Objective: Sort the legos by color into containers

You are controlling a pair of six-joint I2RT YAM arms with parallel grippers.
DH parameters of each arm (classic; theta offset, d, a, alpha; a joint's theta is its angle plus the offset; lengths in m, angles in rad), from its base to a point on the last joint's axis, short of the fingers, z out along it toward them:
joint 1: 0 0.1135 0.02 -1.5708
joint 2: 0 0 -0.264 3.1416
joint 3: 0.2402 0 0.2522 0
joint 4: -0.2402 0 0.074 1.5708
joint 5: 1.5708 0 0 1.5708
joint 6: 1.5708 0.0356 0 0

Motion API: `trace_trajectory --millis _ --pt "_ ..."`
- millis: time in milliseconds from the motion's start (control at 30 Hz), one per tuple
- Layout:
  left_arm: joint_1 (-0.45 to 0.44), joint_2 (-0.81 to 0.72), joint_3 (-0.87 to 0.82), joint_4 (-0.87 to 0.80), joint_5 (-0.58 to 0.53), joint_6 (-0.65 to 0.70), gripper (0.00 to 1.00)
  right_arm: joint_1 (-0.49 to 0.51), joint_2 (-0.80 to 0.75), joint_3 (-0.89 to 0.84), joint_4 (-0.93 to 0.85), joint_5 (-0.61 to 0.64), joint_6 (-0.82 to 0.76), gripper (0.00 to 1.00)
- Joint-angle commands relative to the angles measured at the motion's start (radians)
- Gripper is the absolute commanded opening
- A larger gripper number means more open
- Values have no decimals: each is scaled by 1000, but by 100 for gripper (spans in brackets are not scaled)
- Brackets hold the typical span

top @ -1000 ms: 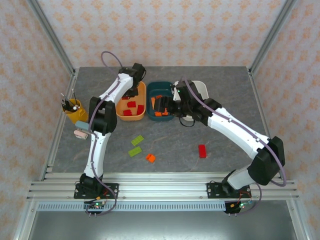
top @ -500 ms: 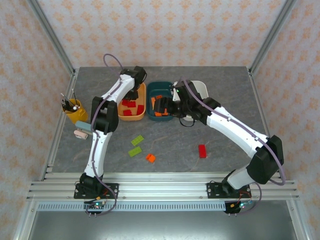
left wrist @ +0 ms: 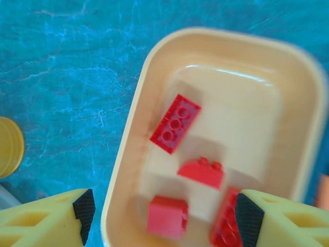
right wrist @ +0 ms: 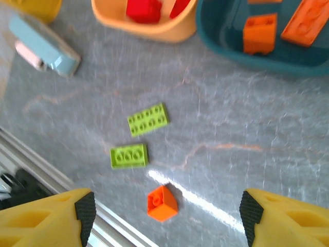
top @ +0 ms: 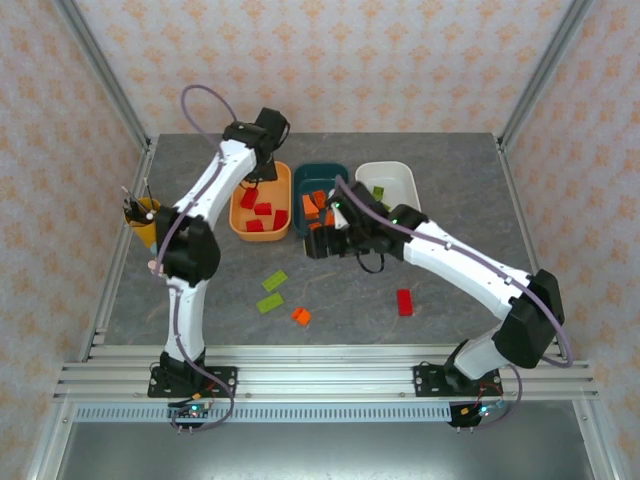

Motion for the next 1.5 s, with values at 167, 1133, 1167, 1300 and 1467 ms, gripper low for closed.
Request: trace_trajectory --millis 167,1133,1167,1300,1467 --pt "-85 -485 -391 84 66 -103 80 232 61 -51 -109 105 -160 78" --pt "-119 -1415 -1055 10 196 -360 84 305 506 123 -119 95 -332 57" --pt "-117 -1414 -1058 18 202 -359 84 305 513 128 -120 99 -327 54" --pt "-118 -1414 -1077 45 232 -353 84 304 522 139 -108 127 -300 44" --pt "-119 -1408 -1091 90 265 -340 84 294 480 146 -120 165 -270 35"
